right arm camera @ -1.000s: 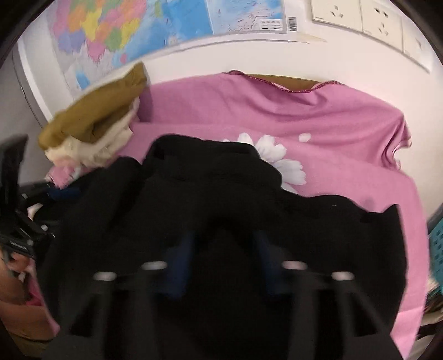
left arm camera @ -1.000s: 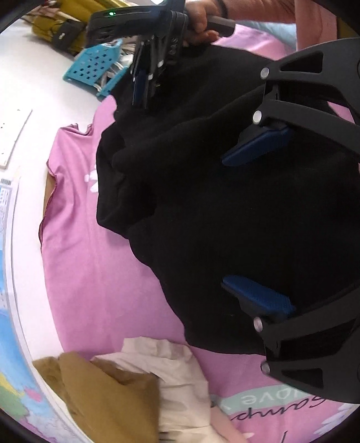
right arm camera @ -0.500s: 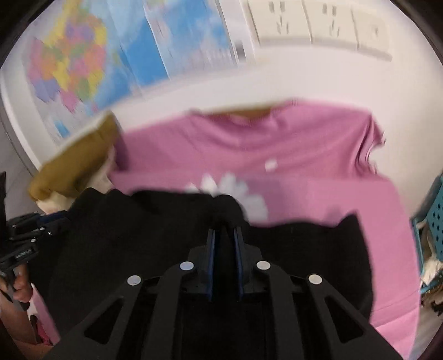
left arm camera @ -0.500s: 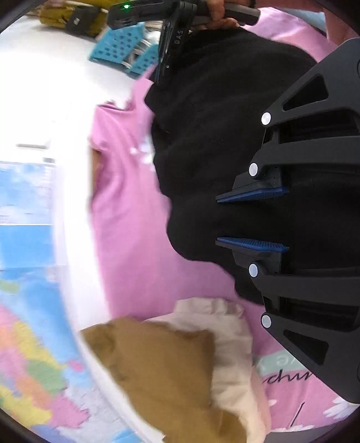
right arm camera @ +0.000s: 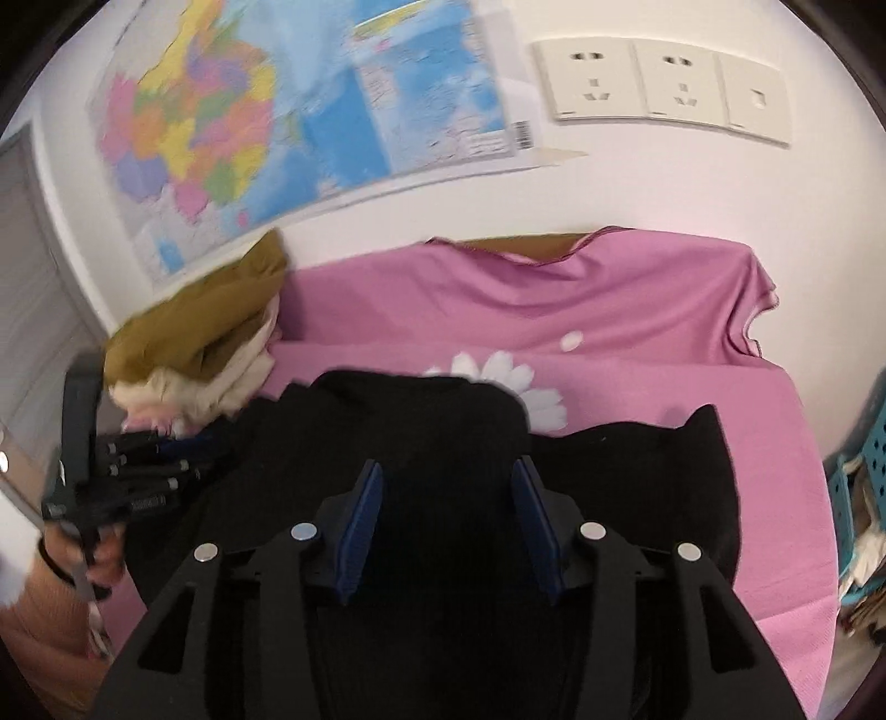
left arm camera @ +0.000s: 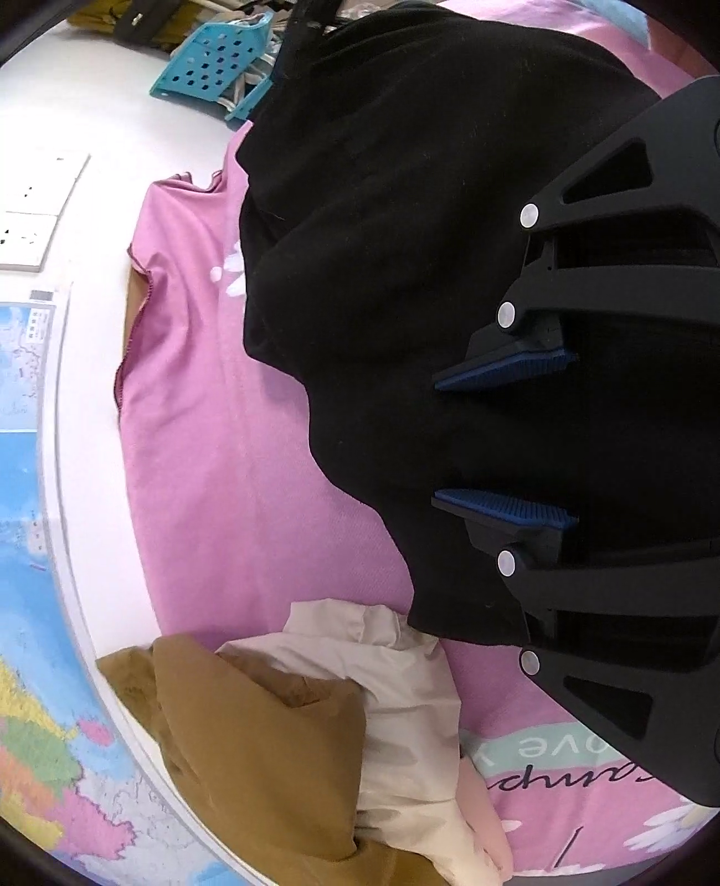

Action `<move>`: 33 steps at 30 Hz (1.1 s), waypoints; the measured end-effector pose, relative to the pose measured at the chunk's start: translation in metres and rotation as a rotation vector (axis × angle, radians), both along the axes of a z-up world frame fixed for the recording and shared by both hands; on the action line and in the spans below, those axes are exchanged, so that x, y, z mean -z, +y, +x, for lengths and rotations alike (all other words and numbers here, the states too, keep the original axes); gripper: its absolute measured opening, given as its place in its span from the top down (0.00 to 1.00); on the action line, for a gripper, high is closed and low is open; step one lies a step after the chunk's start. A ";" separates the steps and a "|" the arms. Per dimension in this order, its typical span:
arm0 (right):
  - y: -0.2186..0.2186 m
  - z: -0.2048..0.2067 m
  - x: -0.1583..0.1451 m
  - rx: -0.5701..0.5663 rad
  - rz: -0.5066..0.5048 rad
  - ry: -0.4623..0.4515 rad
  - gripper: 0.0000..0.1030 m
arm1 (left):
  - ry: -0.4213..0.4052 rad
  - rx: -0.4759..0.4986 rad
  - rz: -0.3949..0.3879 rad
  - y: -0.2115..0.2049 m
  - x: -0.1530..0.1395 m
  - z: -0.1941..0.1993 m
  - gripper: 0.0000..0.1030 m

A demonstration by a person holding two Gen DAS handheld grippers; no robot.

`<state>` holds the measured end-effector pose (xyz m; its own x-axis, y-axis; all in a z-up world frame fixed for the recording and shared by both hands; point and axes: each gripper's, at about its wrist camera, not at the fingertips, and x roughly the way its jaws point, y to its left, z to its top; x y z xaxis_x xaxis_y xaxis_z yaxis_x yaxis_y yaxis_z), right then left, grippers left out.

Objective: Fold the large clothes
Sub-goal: 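Press both open grippers down on the black coat to flatten it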

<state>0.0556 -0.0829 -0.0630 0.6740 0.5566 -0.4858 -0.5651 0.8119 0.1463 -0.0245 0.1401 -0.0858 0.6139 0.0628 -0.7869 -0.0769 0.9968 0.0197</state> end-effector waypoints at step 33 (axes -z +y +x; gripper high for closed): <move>-0.027 0.049 0.036 0.060 0.064 0.155 0.46 | 0.028 -0.033 -0.180 0.023 0.012 -0.002 0.44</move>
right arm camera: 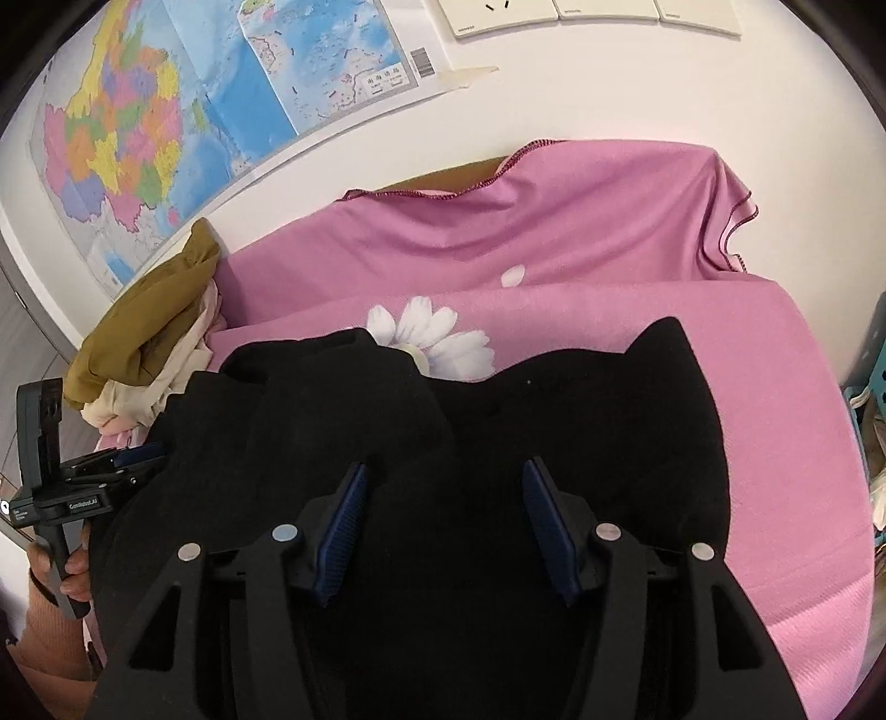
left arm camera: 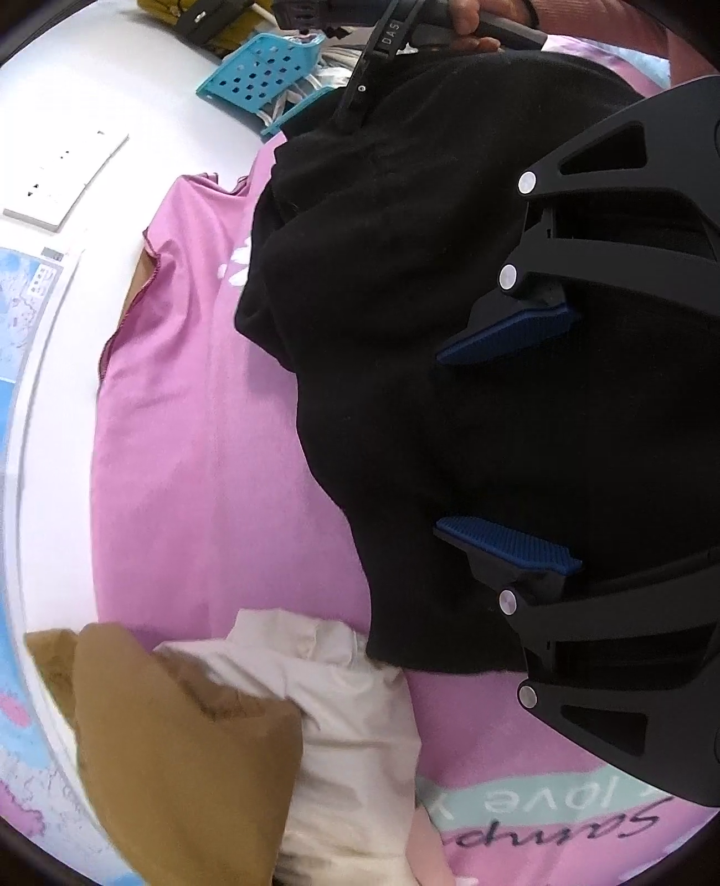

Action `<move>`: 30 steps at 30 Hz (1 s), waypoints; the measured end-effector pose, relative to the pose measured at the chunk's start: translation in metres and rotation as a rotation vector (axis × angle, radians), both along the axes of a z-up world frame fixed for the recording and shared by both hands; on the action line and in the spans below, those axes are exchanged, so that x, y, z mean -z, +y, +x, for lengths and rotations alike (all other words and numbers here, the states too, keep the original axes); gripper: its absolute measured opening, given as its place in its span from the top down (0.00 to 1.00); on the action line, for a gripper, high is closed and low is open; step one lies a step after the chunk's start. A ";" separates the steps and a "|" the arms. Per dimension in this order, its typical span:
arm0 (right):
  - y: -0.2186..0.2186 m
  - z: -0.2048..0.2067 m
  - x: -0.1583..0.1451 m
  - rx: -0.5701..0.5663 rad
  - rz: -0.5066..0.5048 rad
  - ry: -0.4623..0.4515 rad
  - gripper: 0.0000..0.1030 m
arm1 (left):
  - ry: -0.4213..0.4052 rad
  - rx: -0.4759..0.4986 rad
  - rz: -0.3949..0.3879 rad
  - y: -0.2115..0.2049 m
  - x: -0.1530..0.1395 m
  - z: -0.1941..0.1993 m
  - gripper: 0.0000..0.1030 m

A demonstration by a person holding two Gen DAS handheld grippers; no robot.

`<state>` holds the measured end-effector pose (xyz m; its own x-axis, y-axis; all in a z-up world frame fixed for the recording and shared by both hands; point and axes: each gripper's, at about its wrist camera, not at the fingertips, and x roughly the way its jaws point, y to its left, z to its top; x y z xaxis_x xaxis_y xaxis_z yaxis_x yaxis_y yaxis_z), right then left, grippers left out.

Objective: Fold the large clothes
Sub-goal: 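Press both open grippers down on the black coat to flatten it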

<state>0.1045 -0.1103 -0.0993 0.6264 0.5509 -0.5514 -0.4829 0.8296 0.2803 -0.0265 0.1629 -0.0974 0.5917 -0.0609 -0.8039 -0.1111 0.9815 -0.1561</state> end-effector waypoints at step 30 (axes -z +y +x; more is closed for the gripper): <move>-0.049 -0.088 0.001 0.004 0.190 -0.035 0.40 | -0.119 -0.108 -0.003 0.008 -0.019 -0.102 0.22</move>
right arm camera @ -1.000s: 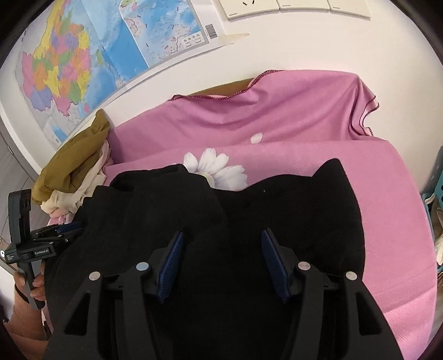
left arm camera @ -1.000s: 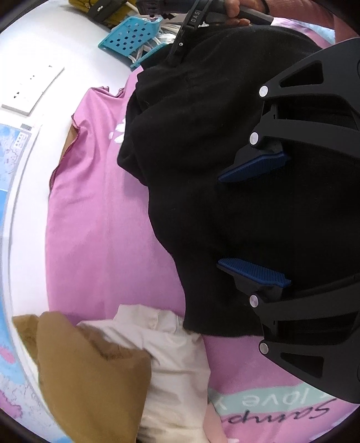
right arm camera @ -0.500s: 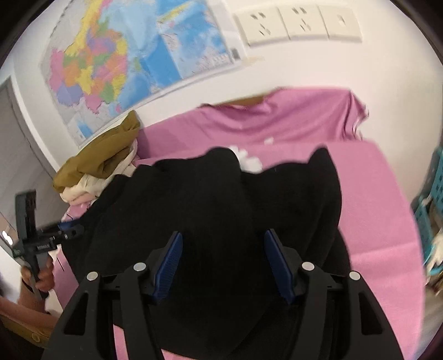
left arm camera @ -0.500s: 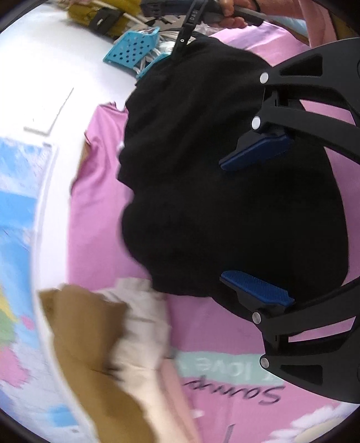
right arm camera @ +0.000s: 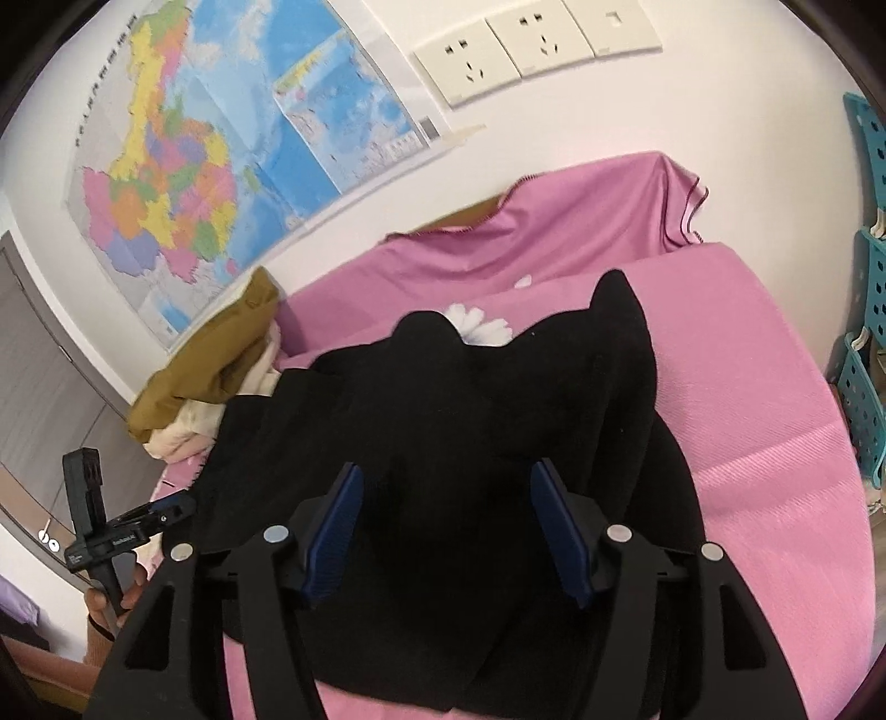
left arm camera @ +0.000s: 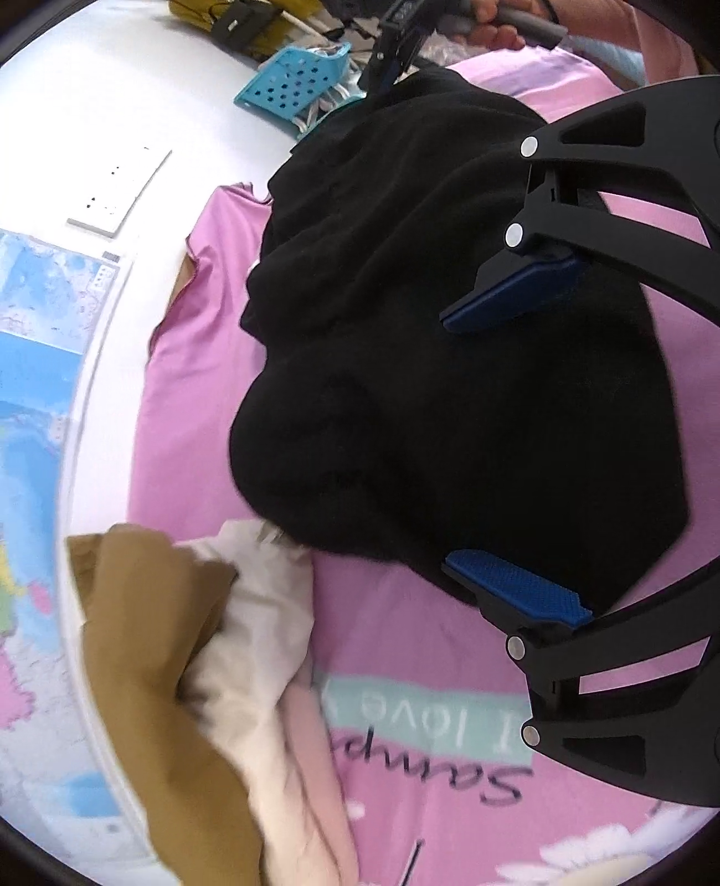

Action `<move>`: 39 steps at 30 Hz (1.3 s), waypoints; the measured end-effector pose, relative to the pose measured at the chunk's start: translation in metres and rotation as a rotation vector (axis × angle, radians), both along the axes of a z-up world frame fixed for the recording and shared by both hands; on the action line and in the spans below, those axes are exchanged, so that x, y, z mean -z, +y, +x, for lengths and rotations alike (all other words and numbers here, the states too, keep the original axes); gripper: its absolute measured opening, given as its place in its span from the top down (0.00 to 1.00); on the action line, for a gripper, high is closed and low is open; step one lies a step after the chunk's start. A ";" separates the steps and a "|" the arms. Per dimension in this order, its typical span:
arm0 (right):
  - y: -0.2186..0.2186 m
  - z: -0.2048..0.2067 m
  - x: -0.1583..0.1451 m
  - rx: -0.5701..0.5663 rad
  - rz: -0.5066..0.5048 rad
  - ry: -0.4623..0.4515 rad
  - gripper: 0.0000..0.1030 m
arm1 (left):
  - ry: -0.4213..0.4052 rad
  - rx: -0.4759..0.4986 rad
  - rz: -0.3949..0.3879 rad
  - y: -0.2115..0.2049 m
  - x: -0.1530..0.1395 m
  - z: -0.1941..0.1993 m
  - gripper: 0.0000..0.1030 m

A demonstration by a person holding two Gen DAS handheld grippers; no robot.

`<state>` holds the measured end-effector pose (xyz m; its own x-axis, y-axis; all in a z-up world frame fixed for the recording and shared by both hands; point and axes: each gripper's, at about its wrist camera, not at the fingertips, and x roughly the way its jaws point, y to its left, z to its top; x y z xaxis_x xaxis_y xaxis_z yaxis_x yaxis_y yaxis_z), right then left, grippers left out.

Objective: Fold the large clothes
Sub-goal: 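Press both open grippers down on the black coat to flatten it, then withdraw both grippers from the folded black coat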

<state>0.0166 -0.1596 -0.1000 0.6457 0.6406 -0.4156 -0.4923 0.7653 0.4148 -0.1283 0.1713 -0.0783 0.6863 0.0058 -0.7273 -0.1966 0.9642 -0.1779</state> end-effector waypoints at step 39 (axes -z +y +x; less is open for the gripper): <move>-0.023 -0.064 0.069 -0.081 0.286 0.261 0.23 | 0.098 0.111 -0.282 -0.030 0.040 -0.063 0.13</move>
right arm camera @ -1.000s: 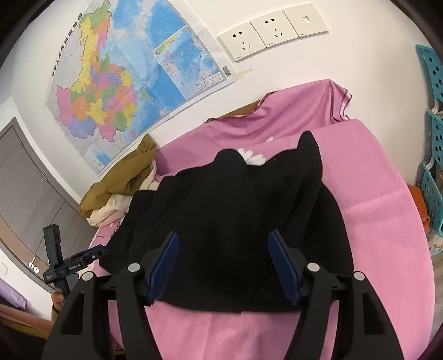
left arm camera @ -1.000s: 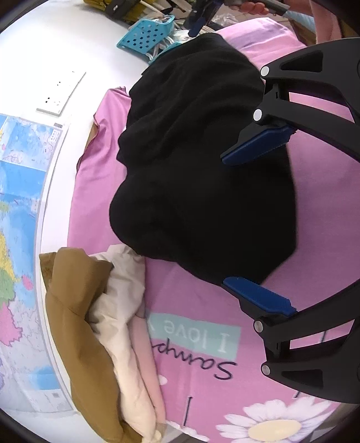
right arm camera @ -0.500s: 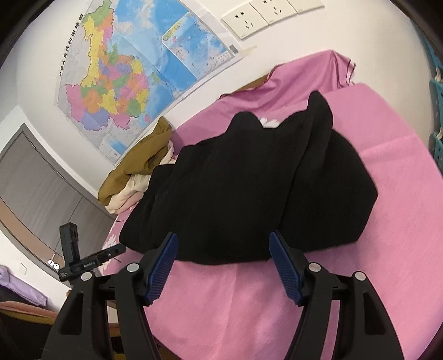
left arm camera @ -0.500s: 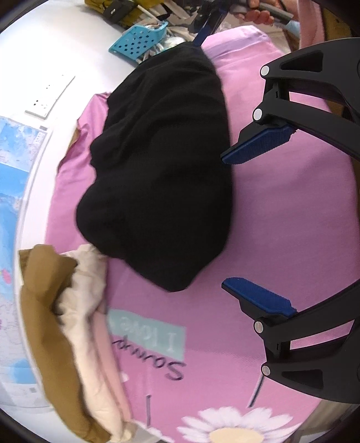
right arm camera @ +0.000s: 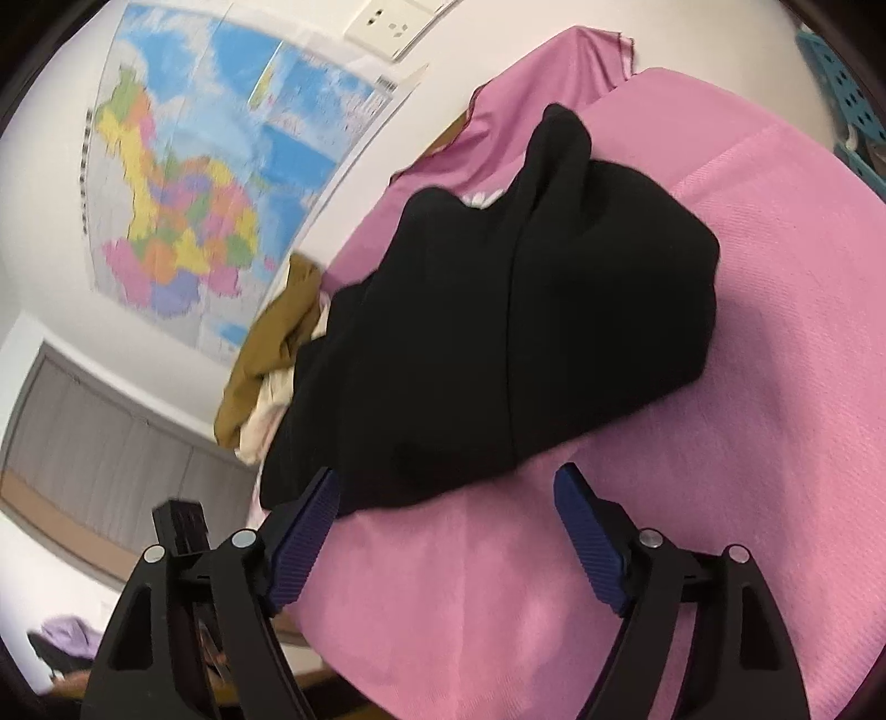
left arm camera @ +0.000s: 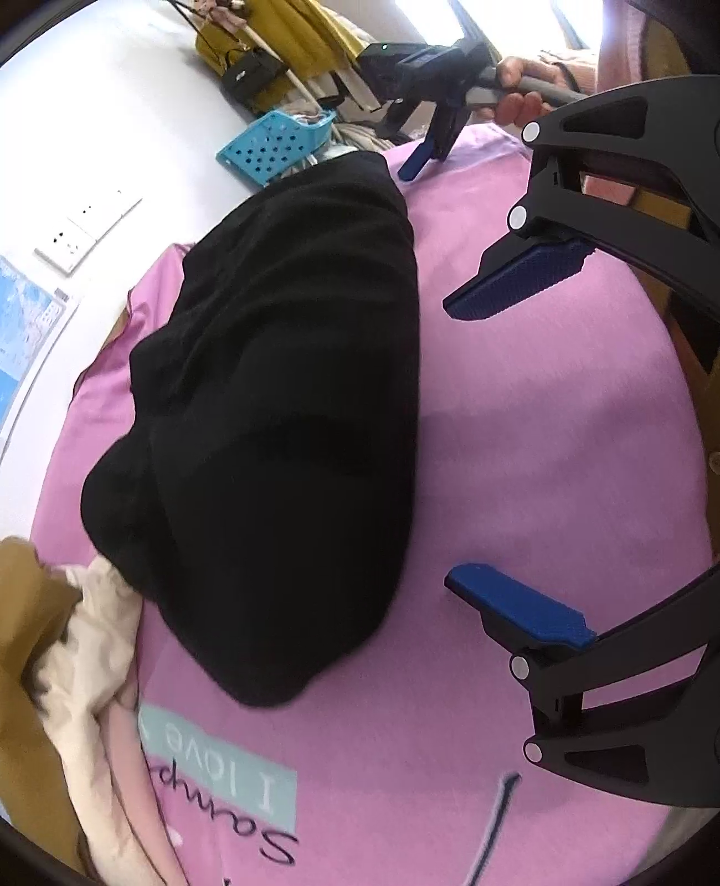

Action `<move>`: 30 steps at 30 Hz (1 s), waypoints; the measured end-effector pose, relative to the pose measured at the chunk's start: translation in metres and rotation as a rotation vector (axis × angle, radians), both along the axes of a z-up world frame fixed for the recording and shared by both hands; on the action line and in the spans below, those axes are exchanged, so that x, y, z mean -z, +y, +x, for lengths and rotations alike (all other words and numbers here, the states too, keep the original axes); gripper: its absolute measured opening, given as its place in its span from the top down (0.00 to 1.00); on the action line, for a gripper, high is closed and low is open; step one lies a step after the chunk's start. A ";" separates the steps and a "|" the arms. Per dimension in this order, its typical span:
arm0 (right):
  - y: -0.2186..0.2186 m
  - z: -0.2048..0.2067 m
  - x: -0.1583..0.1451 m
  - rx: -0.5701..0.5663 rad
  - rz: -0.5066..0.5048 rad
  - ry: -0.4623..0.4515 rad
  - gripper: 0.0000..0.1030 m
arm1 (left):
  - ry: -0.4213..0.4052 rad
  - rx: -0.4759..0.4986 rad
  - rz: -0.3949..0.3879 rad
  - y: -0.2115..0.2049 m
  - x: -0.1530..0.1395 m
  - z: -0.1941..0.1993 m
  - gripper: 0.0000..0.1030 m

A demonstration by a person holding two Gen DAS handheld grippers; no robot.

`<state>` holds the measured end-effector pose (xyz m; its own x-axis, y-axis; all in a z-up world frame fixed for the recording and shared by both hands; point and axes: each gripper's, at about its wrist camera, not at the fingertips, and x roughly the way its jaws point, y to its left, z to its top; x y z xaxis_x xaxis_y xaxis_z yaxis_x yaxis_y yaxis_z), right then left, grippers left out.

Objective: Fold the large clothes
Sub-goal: 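Withdraw both grippers from the folded black coat, then slide both grippers under the folded coat's edge and grasp it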

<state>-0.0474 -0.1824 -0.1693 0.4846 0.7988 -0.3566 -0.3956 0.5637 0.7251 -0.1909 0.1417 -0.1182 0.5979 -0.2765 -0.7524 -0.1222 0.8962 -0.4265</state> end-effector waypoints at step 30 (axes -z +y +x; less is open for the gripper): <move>0.032 0.028 -0.011 0.169 0.017 0.064 0.09 | -0.014 -0.055 -0.185 0.015 0.002 0.043 0.05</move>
<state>-0.0198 -0.1501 -0.1580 0.5894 0.7141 -0.3778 -0.2490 0.6054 0.7560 -0.1480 0.1571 -0.1200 0.6259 -0.3758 -0.6834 -0.1622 0.7944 -0.5854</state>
